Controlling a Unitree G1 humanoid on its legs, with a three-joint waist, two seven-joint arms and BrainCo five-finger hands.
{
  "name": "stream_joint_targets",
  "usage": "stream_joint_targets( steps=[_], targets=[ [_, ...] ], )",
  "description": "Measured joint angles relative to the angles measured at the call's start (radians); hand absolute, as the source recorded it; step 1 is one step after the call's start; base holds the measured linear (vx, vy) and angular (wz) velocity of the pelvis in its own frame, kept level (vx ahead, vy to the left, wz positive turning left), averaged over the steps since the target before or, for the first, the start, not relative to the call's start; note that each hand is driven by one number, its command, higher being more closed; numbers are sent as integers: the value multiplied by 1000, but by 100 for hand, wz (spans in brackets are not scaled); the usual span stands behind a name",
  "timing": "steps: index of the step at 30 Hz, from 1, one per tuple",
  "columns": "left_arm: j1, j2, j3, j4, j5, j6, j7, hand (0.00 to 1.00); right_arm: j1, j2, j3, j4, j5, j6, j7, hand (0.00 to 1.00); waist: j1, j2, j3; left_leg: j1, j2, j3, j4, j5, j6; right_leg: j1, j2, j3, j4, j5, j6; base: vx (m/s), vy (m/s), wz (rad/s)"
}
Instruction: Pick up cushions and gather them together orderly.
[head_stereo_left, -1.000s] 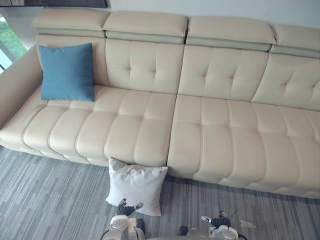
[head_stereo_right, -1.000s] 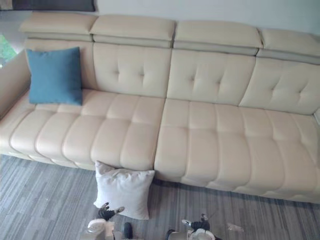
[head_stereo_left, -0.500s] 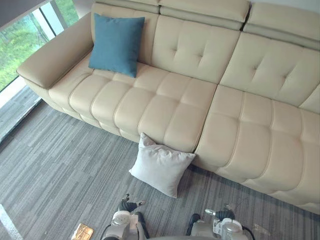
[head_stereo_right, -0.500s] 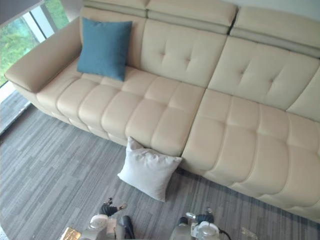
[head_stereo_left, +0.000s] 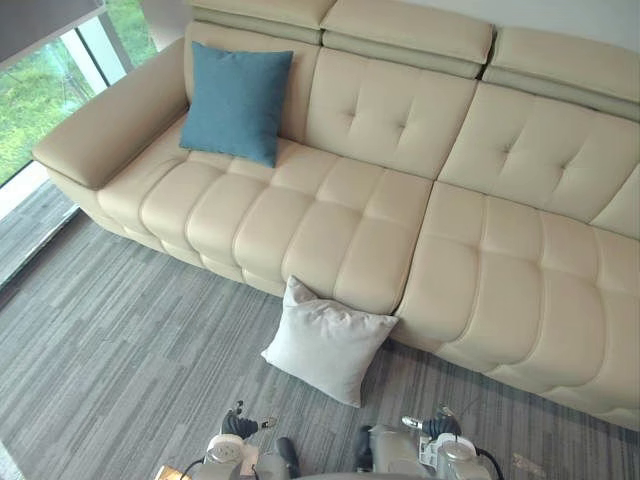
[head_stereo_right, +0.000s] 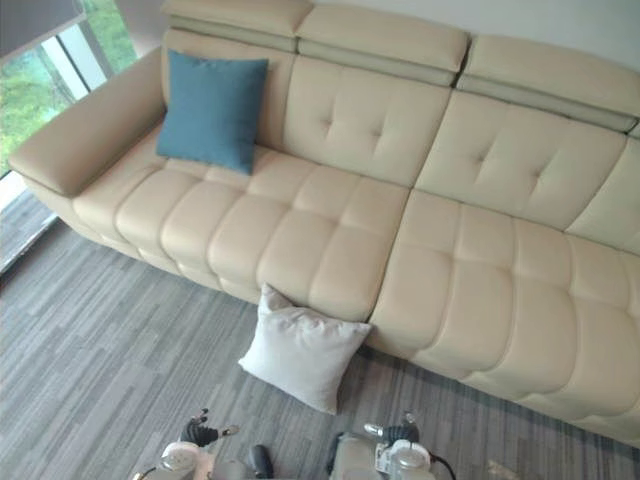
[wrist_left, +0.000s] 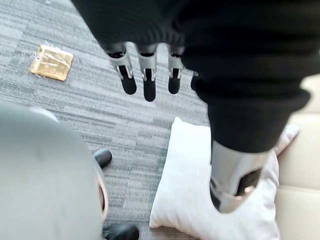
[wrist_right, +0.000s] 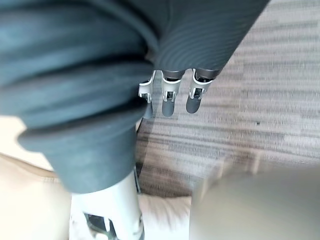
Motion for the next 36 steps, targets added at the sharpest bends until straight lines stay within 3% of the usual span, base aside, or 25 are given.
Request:
stream_joint_targets(
  steps=[2, 3, 4, 5, 6, 7, 8, 10, 11, 12, 14, 17, 21, 25, 31, 34, 36],
  targets=[
    [-19, -13, 14, 15, 0, 2, 0, 0, 4, -1, -26, 0, 11, 0, 0, 0, -9, 10, 2, -7, 15, -35, 40, -8, -13, 41, 13, -25, -33, -2, -3, 264, -77, 31],
    [-25, -36, 43, 6, 0, 0, 0, 0, 23, 8, -40, -4, 11, 1, -1, 0, -4, 10, 4, -27, 50, -44, 186, -33, -52, 110, 19, -41, -62, -2, -3, 247, -68, 47],
    [-25, -39, 46, 4, 0, 0, 0, 0, 25, 8, -40, -4, 11, 1, -2, 0, -3, 10, 4, -31, 53, -44, 203, -35, -54, 117, 19, -41, -64, -2, -3, 199, -36, 51],
    [-14, -62, 77, -24, 0, -1, -1, 0, 40, 10, -35, -19, 11, 1, -4, 0, 4, 8, 7, -96, 96, -39, 421, -47, -65, 172, 24, -42, -79, -2, -3, 159, 45, 12],
    [-6, -81, 100, -52, 0, -2, -1, 0, 50, 14, -33, -47, 11, 0, -5, 0, 21, 6, 9, -170, 142, -34, 589, -66, -53, 198, 32, -23, -85, -9, -15, 159, 45, 5],
    [-5, -83, 104, -61, 0, -3, -1, 0, 48, 15, -33, -50, 11, -2, -6, 0, 26, 10, 8, -186, 154, -31, 616, -77, -45, 203, 34, -17, -85, -13, -18, 172, 117, -43],
    [-7, -90, 116, -67, -4, -3, -1, 0, 38, 21, -34, -71, 11, -3, -5, 0, 47, 17, 12, -213, 184, -21, 615, -103, -44, 206, 36, 9, -80, -19, -21, 124, 127, -64],
    [-7, -98, 133, -70, -9, -3, 2, 0, 36, 35, -33, -107, 11, -7, -5, 0, 55, 30, 12, -230, 196, -48, 498, -95, -30, 204, 31, 47, -74, -32, 0, 127, 171, -68],
    [-5, -107, 134, -68, -9, -2, 3, 0, 40, 43, -29, -119, 11, -5, -6, 0, 56, 50, 2, -214, 187, -118, 348, -11, -21, 188, 37, 79, -48, -61, 45, 115, 245, -65],
    [-10, -109, 133, -63, -10, -2, 3, 0, 35, 53, -26, -116, 11, 1, -7, 0, 64, 45, 0, -196, 158, -162, 320, -38, -77, 165, 26, 116, -28, -89, 77, 124, 284, -55],
    [-18, -99, 131, -70, -9, -3, 3, 0, 41, 73, -5, -117, 10, 2, -7, 0, 56, 9, -3, -194, 111, -168, 304, -33, -70, 154, -7, 141, -43, -86, 84, 74, 193, -18],
    [-7, -97, 125, -67, -7, 0, 3, 0, 46, 89, -4, -115, 10, 3, -7, 0, 58, -8, -13, -177, 94, -154, 290, -33, -69, 174, -24, 166, -85, -69, 104, 62, 124, -11],
    [1, -94, 122, -55, 7, 1, 3, 0, 44, 95, 3, -110, 9, 2, -6, 0, 60, -7, -25, -126, 84, -118, 213, -13, -61, 171, -26, 198, -99, -59, 106, 18, 18, -27],
    [4, -111, 102, -12, 22, 1, 1, 0, 45, 70, 1, -67, 8, 2, -6, 0, 54, 15, -56, -35, 74, -92, 42, 67, -67, 191, -15, 230, -153, -17, 103, 22, -45, -26],
    [4, -106, 85, -7, 19, 1, 3, 0, 55, 42, 2, -22, 8, 5, -8, 0, 54, 10, -58, -7, 77, -84, -20, 98, -72, 174, -4, 249, -146, -11, 97, -27, -21, -12],
    [-32, -92, 97, -24, -3, 2, 10, 0, 13, 38, 4, -42, 10, 4, -15, 0, 55, 10, -27, -88, 86, -50, 41, 92, -65, 46, -2, 288, -43, -11, 97, -141, 1, -38],
    [-104, -73, 97, -83, -40, 1, 31, 0, -52, 30, 4, -54, 26, 2, -26, 0, 58, 6, 30, -255, 111, -45, 195, 47, -53, -100, 1, 299, 55, -21, 100, -245, -15, -18]
  ],
)
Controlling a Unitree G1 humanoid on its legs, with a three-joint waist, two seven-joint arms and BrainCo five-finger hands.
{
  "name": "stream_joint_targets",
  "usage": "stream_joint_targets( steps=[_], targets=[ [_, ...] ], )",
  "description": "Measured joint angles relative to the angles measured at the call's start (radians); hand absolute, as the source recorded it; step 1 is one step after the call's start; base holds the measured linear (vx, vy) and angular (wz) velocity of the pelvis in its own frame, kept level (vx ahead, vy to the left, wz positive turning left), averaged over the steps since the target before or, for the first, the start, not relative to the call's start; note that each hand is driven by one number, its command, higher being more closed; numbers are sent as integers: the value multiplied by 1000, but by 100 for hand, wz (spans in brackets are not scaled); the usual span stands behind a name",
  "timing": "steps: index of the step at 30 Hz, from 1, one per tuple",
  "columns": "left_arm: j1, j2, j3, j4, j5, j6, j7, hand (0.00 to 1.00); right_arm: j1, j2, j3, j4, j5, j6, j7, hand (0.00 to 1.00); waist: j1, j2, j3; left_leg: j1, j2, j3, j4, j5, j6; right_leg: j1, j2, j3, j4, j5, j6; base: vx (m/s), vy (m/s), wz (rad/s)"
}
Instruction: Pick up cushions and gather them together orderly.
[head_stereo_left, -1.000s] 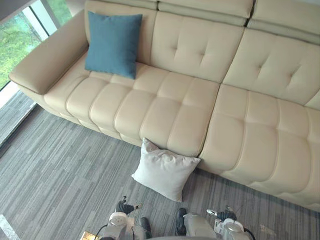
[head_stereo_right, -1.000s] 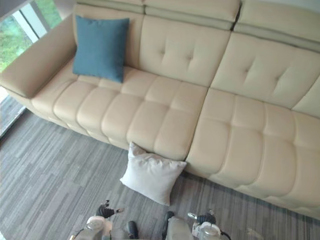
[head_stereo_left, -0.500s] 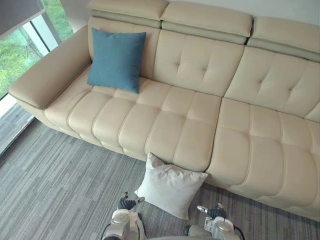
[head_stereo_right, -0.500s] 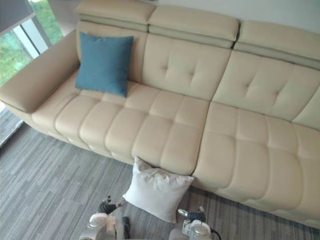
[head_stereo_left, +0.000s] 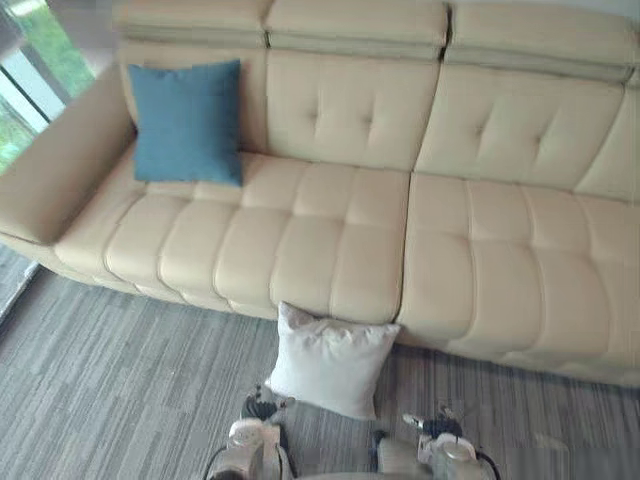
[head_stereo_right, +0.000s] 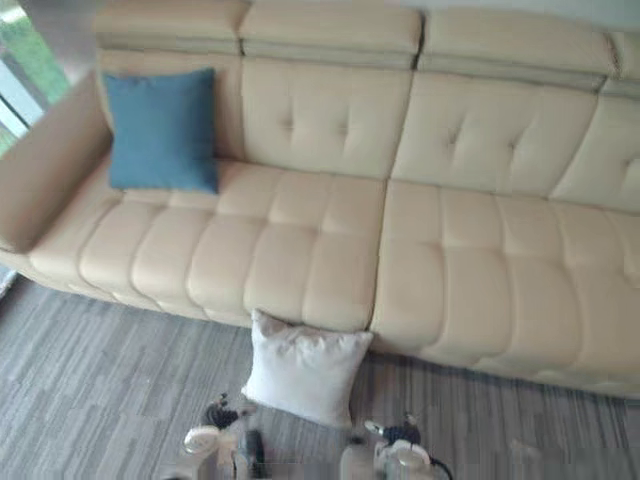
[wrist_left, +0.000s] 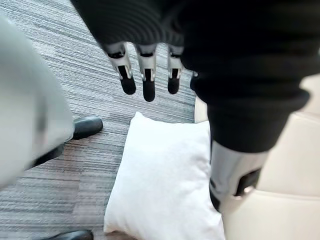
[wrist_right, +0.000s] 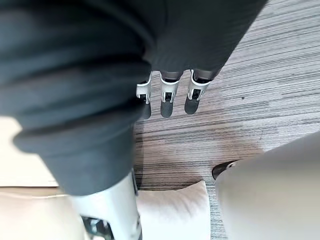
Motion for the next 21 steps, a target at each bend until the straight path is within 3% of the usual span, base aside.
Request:
stream_joint_targets(
  steps=[3, 9, 13, 21],
  targets=[
    [-80, 25, 0, -52, -49, -2, 35, 0, -52, -12, 6, -79, 54, -1, -24, 0, -1, 5, 65, -136, 24, -1, 145, -65, -5, -135, 1, 14, 111, -31, 2, -279, 22, -17],
    [-230, 91, 11, -147, -110, -9, 71, 0, -176, -30, -9, -191, 136, -11, -66, 0, 0, 3, 123, -367, 42, -4, 237, -64, -2, -376, 4, 27, 196, -22, 2, -165, 8, -10],
    [-453, 159, 38, -181, -147, -16, 102, 0, -379, -32, -84, -250, 163, -19, -104, 0, 0, 5, 199, -556, 64, -10, 305, -43, 22, -557, 16, 30, 234, 14, 0, -16, 12, -7],
    [-814, 236, 75, -202, -147, -30, 112, 0, -784, -117, -80, -299, 202, -47, -142, 0, 1, 6, 299, -798, 80, -27, 380, -41, 29, -800, 15, 20, 324, 14, 3, 45, 22, 2]
  ],
)
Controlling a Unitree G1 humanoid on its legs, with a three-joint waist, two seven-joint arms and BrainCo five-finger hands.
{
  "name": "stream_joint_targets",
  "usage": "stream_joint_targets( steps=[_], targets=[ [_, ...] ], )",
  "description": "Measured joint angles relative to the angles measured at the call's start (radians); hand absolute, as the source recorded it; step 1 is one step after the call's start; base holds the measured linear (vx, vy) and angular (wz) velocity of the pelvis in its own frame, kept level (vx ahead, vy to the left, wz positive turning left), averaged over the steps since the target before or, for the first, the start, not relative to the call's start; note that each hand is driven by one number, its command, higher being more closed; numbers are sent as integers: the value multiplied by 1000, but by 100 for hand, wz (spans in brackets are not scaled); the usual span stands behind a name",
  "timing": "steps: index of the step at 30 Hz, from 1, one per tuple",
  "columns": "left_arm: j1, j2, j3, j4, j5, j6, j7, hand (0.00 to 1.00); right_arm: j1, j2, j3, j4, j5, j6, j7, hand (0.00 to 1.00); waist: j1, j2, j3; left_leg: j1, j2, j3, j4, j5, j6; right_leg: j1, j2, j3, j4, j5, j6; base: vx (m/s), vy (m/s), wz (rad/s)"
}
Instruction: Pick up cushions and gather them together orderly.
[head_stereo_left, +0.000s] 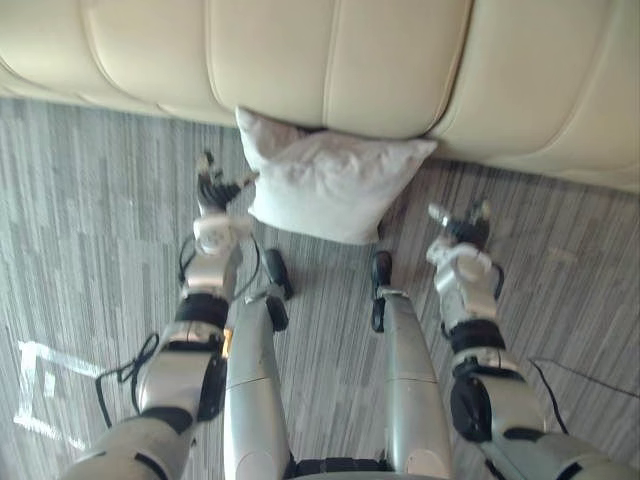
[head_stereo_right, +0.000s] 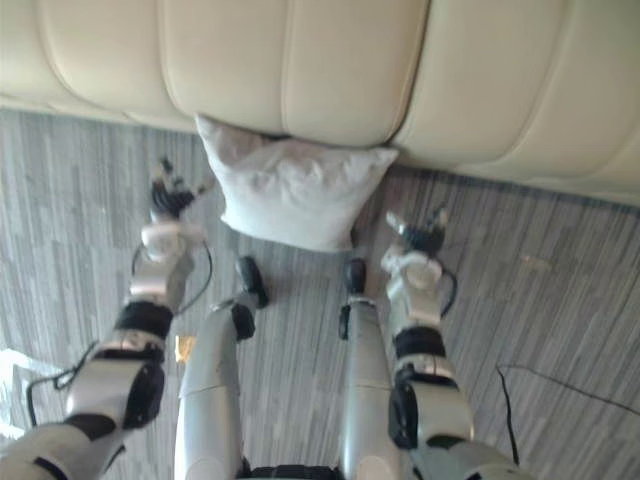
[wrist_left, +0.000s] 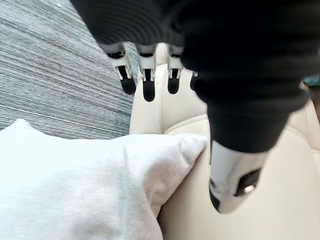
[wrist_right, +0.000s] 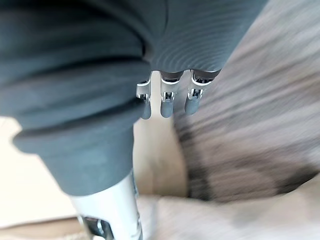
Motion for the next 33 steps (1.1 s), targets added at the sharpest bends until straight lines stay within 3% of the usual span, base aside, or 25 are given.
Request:
stream_joint_targets(
  steps=[9, 16, 17, 18, 29, 33],
  targets=[
    [-233, 0, -31, 40, 3, 1, 76, 0, -241, -13, 41, 85, 56, -38, -46, 0, 2, 5, 23, -164, 8, -6, 37, 0, 0, -180, 0, -23, 64, -4, 6, 41, 9, 0],
    [-302, -2, -13, 74, 92, 11, 108, 0, -281, 52, 39, 209, 55, 0, -57, 0, 7, 11, 29, -256, 7, -25, 65, 3, 1, -261, 1, -31, 82, -6, 8, 11, 7, 2],
    [-305, -2, -10, 74, 103, 12, 111, 0, -282, 55, 39, 209, 55, 1, -58, 100, 7, 11, 31, -259, 7, -25, 66, 3, 2, -263, 1, -30, 82, -6, 8, 0, 0, 0],
    [-310, -7, -9, 74, 123, 19, 119, 100, -282, 60, 41, 209, 54, 2, -57, 100, 8, 13, 32, -266, 4, -25, 66, 4, 4, -270, 0, -27, 82, -6, 8, 0, 0, 0],
    [-312, 3, -11, 5, 137, 27, 128, 100, -316, 62, 97, 195, 99, -26, -54, 100, 4, 11, 42, -296, -4, -33, 66, 13, 5, -294, -1, -22, 79, -2, 2, 4, 4, 1],
    [-289, 5, -53, -46, 107, 26, 156, 100, -287, 55, 168, 109, 119, -32, -58, 100, 3, 12, 45, -295, -3, -46, 90, 13, 5, -291, -2, -25, 100, -2, 2, 0, 0, 0]
  ],
)
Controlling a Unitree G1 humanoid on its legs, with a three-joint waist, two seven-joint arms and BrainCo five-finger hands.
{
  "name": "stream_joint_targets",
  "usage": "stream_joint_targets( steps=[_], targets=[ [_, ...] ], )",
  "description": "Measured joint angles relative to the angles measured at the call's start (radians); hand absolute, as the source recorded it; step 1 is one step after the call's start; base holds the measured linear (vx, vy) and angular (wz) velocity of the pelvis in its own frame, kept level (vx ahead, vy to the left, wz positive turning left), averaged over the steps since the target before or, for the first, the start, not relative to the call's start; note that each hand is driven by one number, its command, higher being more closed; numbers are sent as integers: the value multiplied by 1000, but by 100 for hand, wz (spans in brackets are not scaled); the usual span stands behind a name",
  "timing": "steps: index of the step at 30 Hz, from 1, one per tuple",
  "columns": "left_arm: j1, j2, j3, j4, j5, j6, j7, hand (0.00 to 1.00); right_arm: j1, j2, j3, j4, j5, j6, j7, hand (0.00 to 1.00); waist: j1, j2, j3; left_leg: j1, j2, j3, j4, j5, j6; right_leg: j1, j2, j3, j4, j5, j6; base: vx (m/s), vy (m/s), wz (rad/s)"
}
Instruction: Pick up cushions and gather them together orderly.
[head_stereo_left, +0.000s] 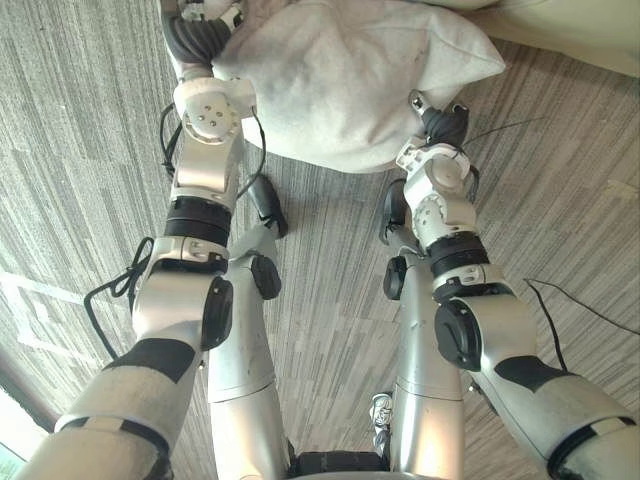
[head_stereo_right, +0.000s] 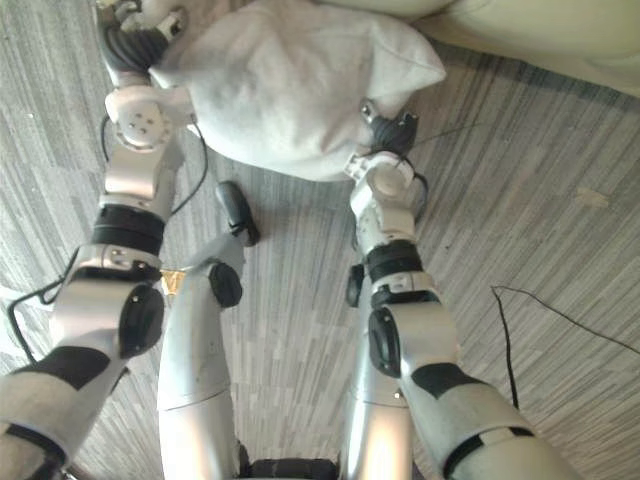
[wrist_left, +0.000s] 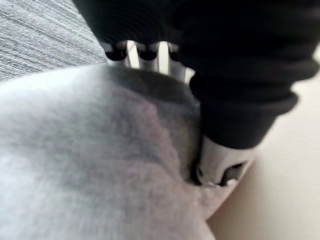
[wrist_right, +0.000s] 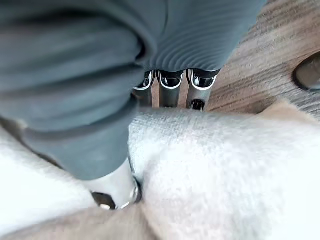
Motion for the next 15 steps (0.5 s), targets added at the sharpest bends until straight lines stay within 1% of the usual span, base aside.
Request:
stream_joint_targets(
  steps=[4, 6, 7, 9, 10, 11, 12, 13, 14, 15],
  targets=[
    [93, -4, -40, -99, -12, -1, 19, 100, 91, 1, 55, -106, 10, -1, -14, 100, -1, 0, 0, 44, 12, -15, 28, 0, 0, 49, 4, -1, 13, 0, 0, 19, -6, -9],
    [182, -21, -73, -169, -19, -2, 33, 100, 189, 2, 90, -190, 7, -1, -21, 100, -2, -1, -1, 116, 13, -20, 27, -1, -1, 121, 6, 0, 9, 0, 0, 16, 0, -9],
    [261, -41, -94, -230, -20, -7, 37, 100, 273, 2, 112, -254, -7, -4, -24, 100, -2, -1, -5, 189, 12, -28, 24, -1, -1, 202, 10, -4, -10, 0, 0, 3, 5, -10],
    [315, -56, -110, -284, -20, -13, 38, 100, 340, 2, 116, -324, -28, -7, -24, 100, -4, -1, -6, 243, 10, -36, 13, -3, -4, 259, 14, -4, -29, 0, 0, -11, 6, -9],
    [362, -67, -132, -338, -20, -23, 39, 100, 401, 2, 116, -399, -37, -11, -25, 100, -5, -1, -6, 301, 9, -37, -9, -16, -13, 311, 16, -6, -47, -1, -2, -58, 8, -7],
    [429, -74, -176, -397, -20, -36, 38, 100, 472, 2, 117, -473, -56, -18, -26, 100, -4, -1, -14, 368, 0, -39, -37, -30, -21, 374, 16, -7, -76, 1, -12, -67, 7, -8],
    [464, -85, -190, -427, -20, -43, 39, 100, 512, 3, 117, -508, -67, -25, -26, 100, -4, -3, -28, 391, -4, -39, -48, -37, -18, 395, 13, -9, -87, -1, -11, -50, 2, -7],
    [525, -109, -211, -482, -19, -49, 38, 100, 578, 3, 118, -573, -80, -35, -26, 100, -6, -2, -37, 443, -7, -35, -69, -38, -19, 449, 12, -9, -109, -3, -8, -8, -1, -4],
    [578, -133, -232, -517, -20, -62, 38, 100, 643, 4, 119, -624, -100, -43, -26, 100, -6, -2, -48, 491, -11, -33, -89, -43, -28, 496, 9, -10, -132, -5, -11, 0, 0, 0],
    [691, -166, -278, -575, -20, -85, 37, 100, 772, 4, 131, -710, -118, -59, -26, 100, -8, -4, -123, 531, -22, -34, -123, -43, -29, 536, 3, -16, -169, 1, -11, 45, 10, 0]
  ],
)
